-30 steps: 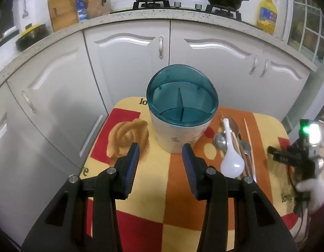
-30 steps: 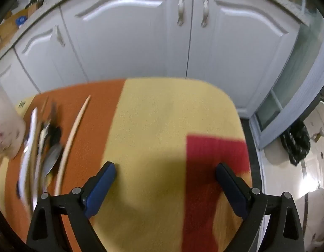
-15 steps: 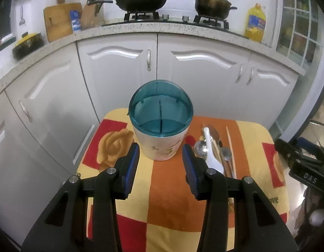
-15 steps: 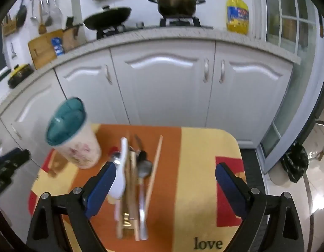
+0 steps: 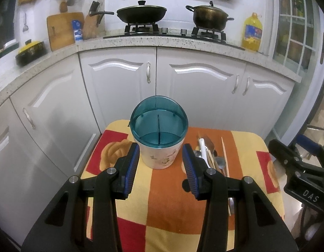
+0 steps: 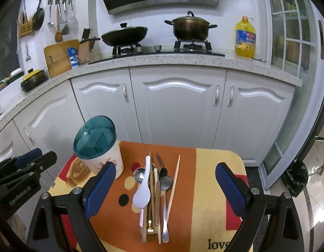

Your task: Organize utensils

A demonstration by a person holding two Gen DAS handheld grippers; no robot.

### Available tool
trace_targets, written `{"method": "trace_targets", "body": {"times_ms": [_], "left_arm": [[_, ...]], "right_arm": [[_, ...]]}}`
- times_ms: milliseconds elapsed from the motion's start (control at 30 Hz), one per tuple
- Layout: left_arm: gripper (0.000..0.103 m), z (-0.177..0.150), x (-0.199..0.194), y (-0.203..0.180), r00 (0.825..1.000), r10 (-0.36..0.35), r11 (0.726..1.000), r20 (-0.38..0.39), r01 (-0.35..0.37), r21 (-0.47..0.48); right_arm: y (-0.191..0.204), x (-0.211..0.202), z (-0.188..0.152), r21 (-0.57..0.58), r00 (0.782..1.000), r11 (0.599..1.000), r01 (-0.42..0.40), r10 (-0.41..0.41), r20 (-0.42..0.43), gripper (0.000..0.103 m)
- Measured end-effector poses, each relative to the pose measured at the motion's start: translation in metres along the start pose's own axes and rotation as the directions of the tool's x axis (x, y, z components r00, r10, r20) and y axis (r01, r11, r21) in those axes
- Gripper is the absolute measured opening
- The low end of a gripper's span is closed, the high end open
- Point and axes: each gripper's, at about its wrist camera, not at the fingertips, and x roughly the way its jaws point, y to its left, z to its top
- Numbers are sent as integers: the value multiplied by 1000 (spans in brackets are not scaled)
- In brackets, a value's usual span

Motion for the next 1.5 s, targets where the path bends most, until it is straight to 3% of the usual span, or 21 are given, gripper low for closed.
{"method": "trace_targets", "body": {"times_ms": [1500], "left_arm": [[41,9,-7,-10,1000,-17,1000,7,17,17]], "right_arm": [[7,-12,5,-40,999,999,35,-34,13,95]]}}
